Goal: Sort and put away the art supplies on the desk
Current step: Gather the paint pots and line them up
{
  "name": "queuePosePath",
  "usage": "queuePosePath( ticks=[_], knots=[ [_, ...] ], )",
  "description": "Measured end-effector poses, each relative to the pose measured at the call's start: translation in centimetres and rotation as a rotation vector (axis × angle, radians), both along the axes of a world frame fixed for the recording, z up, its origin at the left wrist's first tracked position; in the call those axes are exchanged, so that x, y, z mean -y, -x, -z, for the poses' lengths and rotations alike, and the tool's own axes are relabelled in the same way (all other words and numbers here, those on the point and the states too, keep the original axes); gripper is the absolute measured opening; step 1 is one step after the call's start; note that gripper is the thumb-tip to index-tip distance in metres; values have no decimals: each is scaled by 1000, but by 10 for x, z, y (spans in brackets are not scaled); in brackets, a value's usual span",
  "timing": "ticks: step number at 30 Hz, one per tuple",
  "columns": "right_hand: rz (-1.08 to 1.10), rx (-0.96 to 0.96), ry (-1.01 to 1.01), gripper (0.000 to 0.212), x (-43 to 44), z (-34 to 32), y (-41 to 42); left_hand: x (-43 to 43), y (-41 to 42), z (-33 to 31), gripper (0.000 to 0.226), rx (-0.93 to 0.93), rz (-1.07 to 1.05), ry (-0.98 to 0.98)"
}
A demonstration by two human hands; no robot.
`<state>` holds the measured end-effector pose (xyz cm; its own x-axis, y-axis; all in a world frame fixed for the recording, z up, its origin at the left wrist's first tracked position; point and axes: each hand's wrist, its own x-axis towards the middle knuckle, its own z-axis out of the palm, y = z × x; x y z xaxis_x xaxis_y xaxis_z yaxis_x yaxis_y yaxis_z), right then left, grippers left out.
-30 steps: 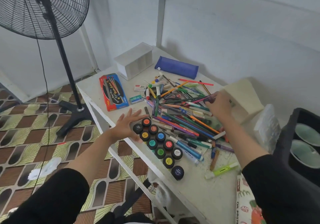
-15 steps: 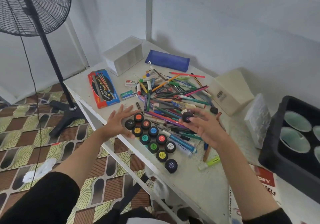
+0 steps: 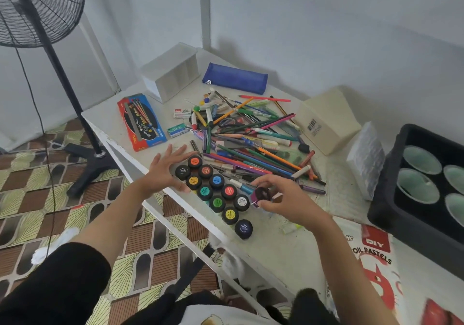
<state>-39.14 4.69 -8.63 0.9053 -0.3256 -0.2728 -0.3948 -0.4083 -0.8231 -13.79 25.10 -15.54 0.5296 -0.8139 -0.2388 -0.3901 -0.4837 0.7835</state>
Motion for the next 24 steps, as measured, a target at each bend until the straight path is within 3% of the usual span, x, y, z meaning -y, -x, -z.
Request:
queuePosePath(
  ticks=[4,10,24],
  knots=[
    [-146,-67,171,31,-6,-7,-4,-1,0,2,105,3,0,18],
    [-226,-151,260,35,-7,-11,-6,-1,-1,2,104,10,10,12],
    [-162,-228,277,38,-21,-11,-9,0,0,2,102,-14,3,26]
  ],
)
